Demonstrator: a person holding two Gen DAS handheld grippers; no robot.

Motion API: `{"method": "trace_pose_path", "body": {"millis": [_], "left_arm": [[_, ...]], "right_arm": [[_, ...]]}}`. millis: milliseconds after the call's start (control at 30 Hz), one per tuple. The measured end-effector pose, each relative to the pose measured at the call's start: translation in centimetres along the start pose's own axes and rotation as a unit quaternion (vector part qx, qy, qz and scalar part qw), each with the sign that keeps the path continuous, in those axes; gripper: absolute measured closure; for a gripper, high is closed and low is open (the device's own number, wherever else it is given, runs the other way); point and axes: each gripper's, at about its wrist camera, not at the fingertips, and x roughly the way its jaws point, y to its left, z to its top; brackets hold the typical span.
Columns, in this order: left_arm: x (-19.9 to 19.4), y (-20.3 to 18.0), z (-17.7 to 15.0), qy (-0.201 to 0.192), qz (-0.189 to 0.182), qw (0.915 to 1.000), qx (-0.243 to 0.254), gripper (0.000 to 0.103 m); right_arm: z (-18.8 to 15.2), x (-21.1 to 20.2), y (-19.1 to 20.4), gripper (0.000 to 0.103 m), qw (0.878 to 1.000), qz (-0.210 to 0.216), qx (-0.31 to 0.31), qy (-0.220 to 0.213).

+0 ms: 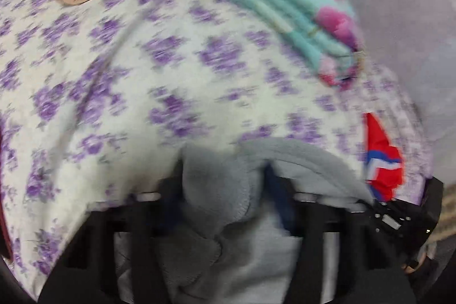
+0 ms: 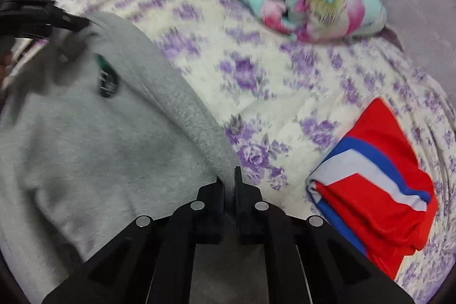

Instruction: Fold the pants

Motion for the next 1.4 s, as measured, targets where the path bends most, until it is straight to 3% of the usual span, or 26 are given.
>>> {"method": "trace_pose_path", "body": {"millis": [100, 333, 400, 433, 467, 533, 600, 667, 733, 833, 1000, 1100, 1233, 1300, 1367, 1400], "left_arm": [[-2.7, -0.5, -0.9, -0.018, -0.040, 0.9990, 0.004, 0.080], [-13.4, -1.5, -5.6, -0.085, -0.105, 0.9899, 0.043, 0.078], [-15.8, -0.9, -8.1, -0.087, -0.102, 0.9891, 0.060, 0.068], [-16.2, -0.4, -9.0, -0.085, -0.098, 0.9896, 0.063, 0.057], [-16.6, 0.4, -10.1, -0.081, -0.088, 0.9909, 0.062, 0.039], [-17.2, 2.8, -12.8, -0.076, -0.073, 0.9934, 0.045, 0.020], [-17.6, 5.4, -15.3, -0.068, -0.071, 0.9947, 0.031, 0.019], [-17.8, 7.4, -16.9, -0.061, -0.081, 0.9948, 0.009, 0.019], [-18.0, 8.8, -18.2, -0.058, -0.094, 0.9939, -0.011, 0.019], [-17.9, 8.4, -19.4, -0.050, -0.109, 0.9926, -0.018, 0.019], [-16.5, 7.4, -19.1, -0.041, -0.128, 0.9905, -0.030, 0.019], [-13.8, 7.1, -18.6, -0.013, -0.134, 0.9898, -0.045, 0.019], [-11.9, 6.3, -18.1, -0.001, -0.139, 0.9888, -0.054, 0.021], [-11.7, 6.0, -17.5, -0.009, -0.133, 0.9899, -0.050, 0.036], [-11.5, 5.9, -16.6, -0.011, -0.131, 0.9902, -0.047, 0.067], [-11.4, 5.9, -16.0, -0.012, -0.128, 0.9907, -0.044, 0.069]], "right_arm": [[-0.4, -4.9, 0.3, 0.097, 0.998, 0.007, 0.003, -0.056], [-5.1, -18.1, 5.8, 0.097, 0.987, 0.005, -0.050, -0.151], [-7.6, -20.4, 8.2, 0.097, 0.984, 0.012, -0.069, -0.162], [-9.1, -21.3, 9.9, 0.097, 0.983, 0.015, -0.081, -0.164], [-11.0, -21.7, 12.1, 0.097, 0.982, 0.023, -0.096, -0.161], [-14.1, -20.8, 15.5, 0.097, 0.982, 0.054, -0.107, -0.145], [-17.4, -17.6, 19.2, 0.097, 0.985, 0.079, -0.117, -0.103], [-19.9, -13.6, 21.4, 0.096, 0.988, 0.075, -0.120, -0.065], [-21.1, -11.7, 21.4, 0.096, 0.991, 0.072, -0.089, -0.070], [-20.9, -12.4, 19.7, 0.097, 0.989, 0.106, -0.035, -0.092], [-20.5, -13.1, 19.1, 0.097, 0.988, 0.107, -0.020, -0.106], [-20.8, -12.4, 19.0, 0.096, 0.989, 0.107, -0.015, -0.102], [-20.9, -12.0, 18.6, 0.096, 0.988, 0.115, -0.005, -0.104], [-20.8, -12.1, 18.5, 0.096, 0.988, 0.117, -0.002, -0.104], [-20.5, -12.3, 18.5, 0.096, 0.987, 0.115, -0.003, -0.108], [-20.3, -12.5, 18.5, 0.096, 0.987, 0.113, -0.004, -0.111]]}}
